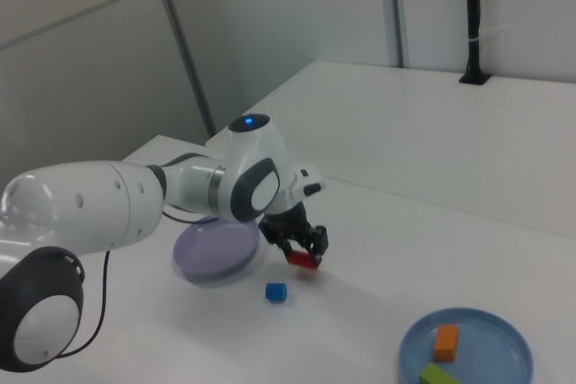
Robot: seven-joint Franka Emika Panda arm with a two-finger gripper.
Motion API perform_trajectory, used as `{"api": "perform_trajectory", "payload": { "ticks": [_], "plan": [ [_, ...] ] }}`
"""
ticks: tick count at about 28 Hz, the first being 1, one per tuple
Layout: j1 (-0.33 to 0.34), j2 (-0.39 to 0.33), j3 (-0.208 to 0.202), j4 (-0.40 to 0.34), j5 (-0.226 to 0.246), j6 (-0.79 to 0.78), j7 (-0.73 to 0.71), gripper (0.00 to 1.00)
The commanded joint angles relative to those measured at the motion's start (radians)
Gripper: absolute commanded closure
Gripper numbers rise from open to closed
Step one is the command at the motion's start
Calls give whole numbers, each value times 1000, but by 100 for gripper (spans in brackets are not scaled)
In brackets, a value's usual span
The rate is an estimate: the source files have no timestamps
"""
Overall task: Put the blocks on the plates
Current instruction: 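Carry the red block onto the lavender plate and release it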
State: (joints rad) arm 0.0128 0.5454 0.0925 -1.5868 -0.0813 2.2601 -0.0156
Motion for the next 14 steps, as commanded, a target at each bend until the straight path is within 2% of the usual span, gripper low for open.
{"api": "perform_trajectory", "payload": {
  "ticks": [1,5,6,10,11,14],
  "plan": [
    [15,-77,7,-7,17,-19,34,42],
    [24,-84,76,-7,2,-25,84,42],
    [45,-84,90,-7,-8,-25,126,42],
    [114,-82,92,-6,-54,-24,204,42],
    [143,-79,92,-6,-78,-19,245,42],
    [171,-65,92,-6,-116,-17,288,42]
  ]
}}
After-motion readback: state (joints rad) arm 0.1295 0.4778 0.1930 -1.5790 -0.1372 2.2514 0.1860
